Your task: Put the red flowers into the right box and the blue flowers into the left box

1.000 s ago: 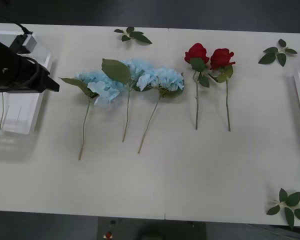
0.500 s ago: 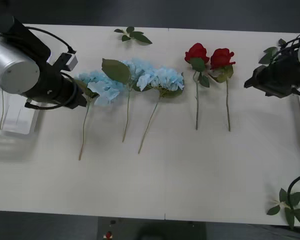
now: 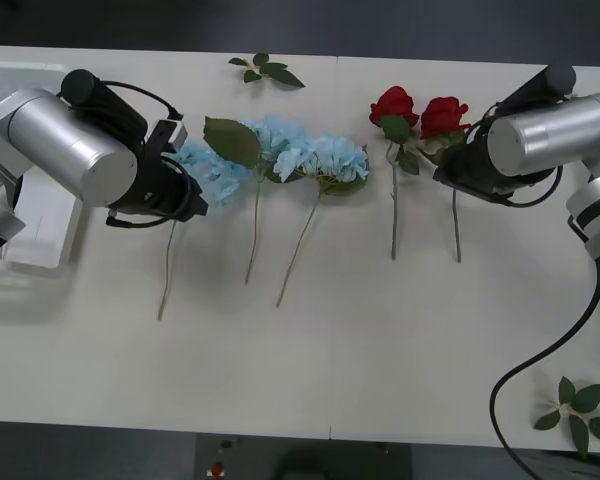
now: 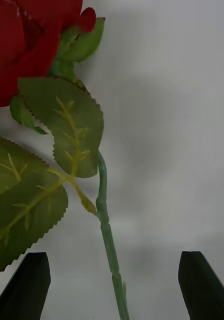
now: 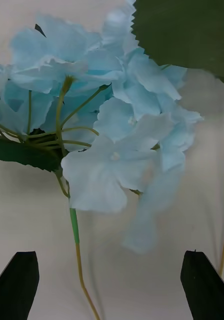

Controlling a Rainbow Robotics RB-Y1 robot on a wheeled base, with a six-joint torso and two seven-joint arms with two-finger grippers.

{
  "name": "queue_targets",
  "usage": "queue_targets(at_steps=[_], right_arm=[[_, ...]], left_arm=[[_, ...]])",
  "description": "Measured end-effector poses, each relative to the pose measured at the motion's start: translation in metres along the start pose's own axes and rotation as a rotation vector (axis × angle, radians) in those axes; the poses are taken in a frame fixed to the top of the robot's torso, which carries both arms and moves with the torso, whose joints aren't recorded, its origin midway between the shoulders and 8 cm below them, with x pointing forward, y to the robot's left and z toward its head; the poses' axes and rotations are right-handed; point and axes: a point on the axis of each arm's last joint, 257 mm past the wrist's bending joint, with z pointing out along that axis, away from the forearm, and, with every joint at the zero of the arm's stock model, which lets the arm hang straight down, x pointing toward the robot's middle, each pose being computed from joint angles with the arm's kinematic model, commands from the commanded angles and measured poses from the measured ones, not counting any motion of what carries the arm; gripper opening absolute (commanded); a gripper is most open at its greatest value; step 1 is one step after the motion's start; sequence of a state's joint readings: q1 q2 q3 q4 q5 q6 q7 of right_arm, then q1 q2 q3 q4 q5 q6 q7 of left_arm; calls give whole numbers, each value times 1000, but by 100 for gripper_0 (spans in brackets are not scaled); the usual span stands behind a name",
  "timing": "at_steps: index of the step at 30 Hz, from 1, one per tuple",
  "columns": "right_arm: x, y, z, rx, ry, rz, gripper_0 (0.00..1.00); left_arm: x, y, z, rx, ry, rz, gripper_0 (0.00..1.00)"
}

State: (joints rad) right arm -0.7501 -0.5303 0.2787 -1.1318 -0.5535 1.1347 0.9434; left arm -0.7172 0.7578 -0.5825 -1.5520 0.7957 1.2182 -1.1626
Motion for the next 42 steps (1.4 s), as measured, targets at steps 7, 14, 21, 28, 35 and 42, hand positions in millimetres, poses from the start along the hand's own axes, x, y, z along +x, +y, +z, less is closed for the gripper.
queue_targets(at_steps=[7,14,21,28,35,42], right_arm=[[7,4,13,35,-24,-31,75],[7,9,21,39,-54,-48,20],[7,10,23,37,-59,-49,0],[8,7,24,43,-56,-47,0],[6,-13,-23,40,70,-15,0],[-37,-50,-149,-4,100,-95,0]], left_arm=[[-3,10,16,-3,-21,-42,82],[14,25,40,-53,-12,-14,82],[22,31,49,-73,-4,2,82],[20,36,49,-94,-13,5,82],[28,39,53,-116,0,30,82],[26,41,55,-126,-13,44,82]])
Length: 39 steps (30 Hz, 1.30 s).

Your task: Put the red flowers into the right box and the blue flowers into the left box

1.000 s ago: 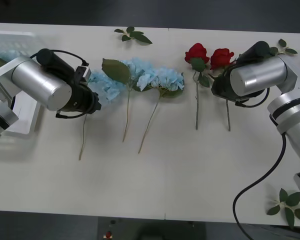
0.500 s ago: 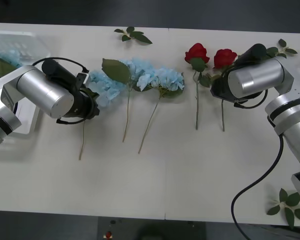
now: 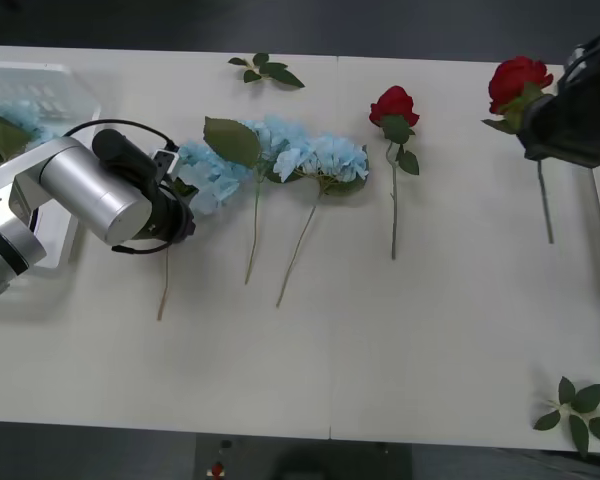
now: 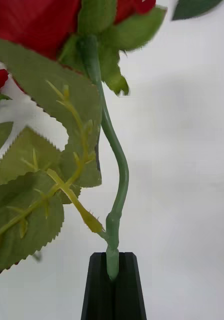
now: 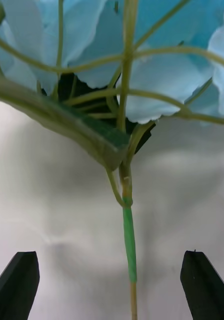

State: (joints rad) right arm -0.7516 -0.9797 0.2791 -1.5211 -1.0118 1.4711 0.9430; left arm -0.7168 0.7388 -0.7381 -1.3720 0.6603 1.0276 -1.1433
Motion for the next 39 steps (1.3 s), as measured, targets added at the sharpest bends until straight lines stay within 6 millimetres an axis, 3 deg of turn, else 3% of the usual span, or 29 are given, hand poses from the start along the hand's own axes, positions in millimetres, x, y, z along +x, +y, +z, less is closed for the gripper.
queue_targets(at_steps=[6,9,12,16,17,18,19,24,28,33,39], right_arm=[[-10,-55,-81,26,18,34,0],[-17,-80,-104,62,4,58,0],[-26,-105,-112,77,-18,83,0],[-27,-155,-105,124,-16,-24,0],[-24,-170,-101,136,-5,-38,0],[-22,-184,-98,147,4,-37,0],[-20,-199,-96,159,11,-22,0],[-19,-276,-98,245,7,-10,0],[-23,-320,-101,302,-16,-99,0],[-29,-352,-77,329,-99,-32,0],[-17,-363,-25,363,-99,-147,0]], left_arm=[[4,2,6,-8,-4,13,82],[10,1,9,-12,7,24,82],[11,1,10,-16,4,35,82],[10,0,10,-15,1,34,82],[10,0,10,-15,1,34,71],[10,0,10,-15,1,34,49],[10,0,10,-15,1,34,2],[10,0,10,-15,1,34,0],[10,0,10,-16,1,34,0],[10,1,11,-16,1,34,0],[11,1,11,-16,1,34,0]])
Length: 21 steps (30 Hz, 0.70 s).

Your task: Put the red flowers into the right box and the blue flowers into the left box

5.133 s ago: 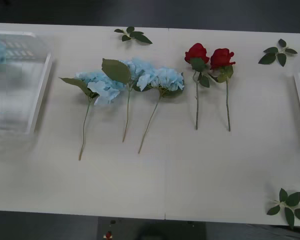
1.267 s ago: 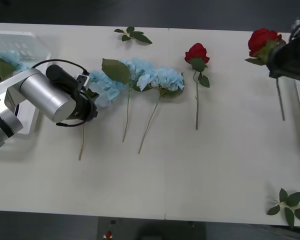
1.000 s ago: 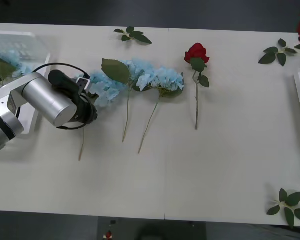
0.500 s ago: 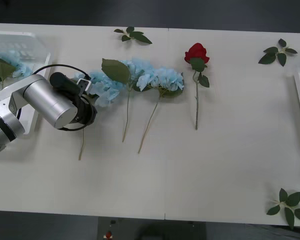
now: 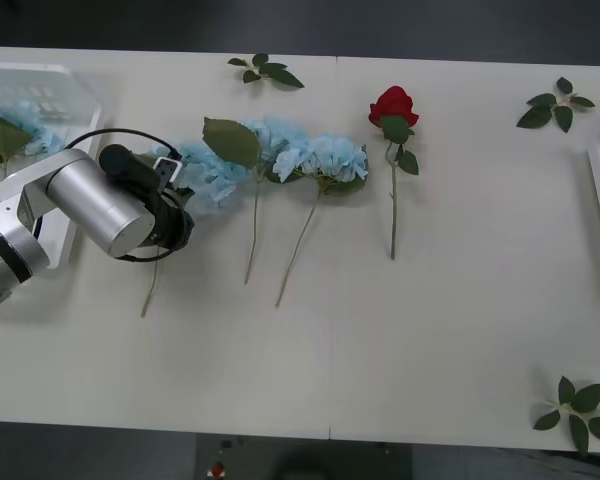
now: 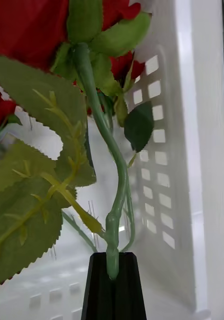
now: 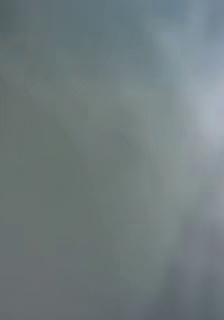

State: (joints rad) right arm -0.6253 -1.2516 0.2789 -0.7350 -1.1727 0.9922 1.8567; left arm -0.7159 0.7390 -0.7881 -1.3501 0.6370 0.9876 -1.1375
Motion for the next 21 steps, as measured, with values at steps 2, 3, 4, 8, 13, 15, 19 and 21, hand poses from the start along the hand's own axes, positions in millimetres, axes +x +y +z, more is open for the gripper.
queue_targets(at_steps=[2,3,4,8,13,15,19,21], right_arm=[[3,11,11,-5,0,-12,0],[2,15,15,-5,-8,-17,1],[0,18,18,-2,-18,-22,28],[-11,21,24,16,-66,-39,84],[-25,20,21,40,-105,-74,100],[-26,28,19,28,-97,-92,100],[-28,47,15,-3,-80,-130,100],[-27,53,11,-7,-61,-158,100]], left_arm=[[0,0,0,3,2,-3,0],[1,-1,-1,9,5,-8,0],[2,-1,-2,18,8,-16,0],[8,6,-21,30,46,-18,0],[10,29,-70,44,131,-75,0],[1,41,-89,60,124,-99,0],[-12,66,-126,95,111,-157,0],[-18,81,-146,109,102,-201,0]])
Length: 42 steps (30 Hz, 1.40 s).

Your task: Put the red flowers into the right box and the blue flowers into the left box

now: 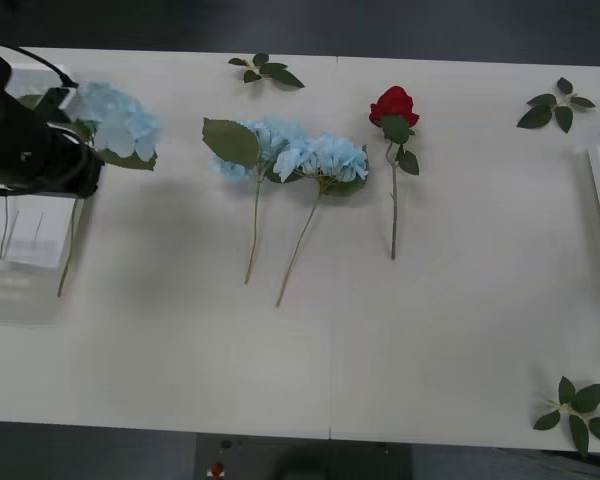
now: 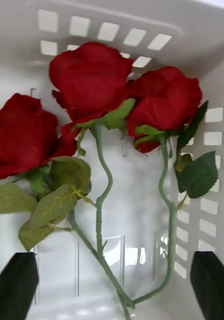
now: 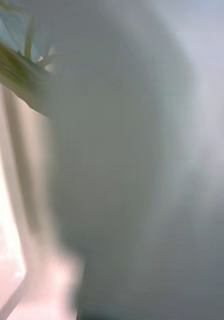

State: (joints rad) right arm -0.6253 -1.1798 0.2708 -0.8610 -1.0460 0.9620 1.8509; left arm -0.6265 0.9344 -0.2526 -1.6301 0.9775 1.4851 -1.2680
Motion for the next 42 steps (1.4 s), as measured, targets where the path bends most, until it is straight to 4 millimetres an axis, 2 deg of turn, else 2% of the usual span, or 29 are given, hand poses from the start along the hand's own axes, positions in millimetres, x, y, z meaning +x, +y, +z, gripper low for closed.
queue_targets(at_steps=[6,10,14,18,22,24,30,33,35,37,39,42], right_arm=[[-10,10,-17,-20,21,-36,100],[-19,37,-39,-113,32,-53,100],[-44,71,-80,-255,-18,-71,100],[-55,105,-116,-366,-41,-98,100],[-75,157,-148,-520,-76,81,100],[-73,183,-154,-565,-50,165,100],[-63,259,-154,-644,-74,225,100],[-36,283,-135,-653,-8,308,100],[-19,295,-118,-638,18,291,100],[-12,310,-100,-626,12,246,100],[-12,327,-84,-622,2,246,100],[-16,354,-68,-640,29,356,100]], left_arm=[[-29,43,-65,46,-113,-89,0],[-40,70,-90,46,-192,-164,0],[-52,103,-102,3,-285,-213,0],[-52,144,-102,-49,-331,-273,0],[-48,179,-94,-92,-357,-337,0],[-47,196,-90,-114,-380,-366,0],[-50,252,-88,-221,-472,-414,0],[-53,272,-79,-256,-520,-426,0],[-51,277,-67,-271,-531,-418,0],[-44,277,-48,-284,-515,-398,0],[-34,274,-28,-293,-477,-377,0],[-24,265,-5,-291,-427,-350,0]])
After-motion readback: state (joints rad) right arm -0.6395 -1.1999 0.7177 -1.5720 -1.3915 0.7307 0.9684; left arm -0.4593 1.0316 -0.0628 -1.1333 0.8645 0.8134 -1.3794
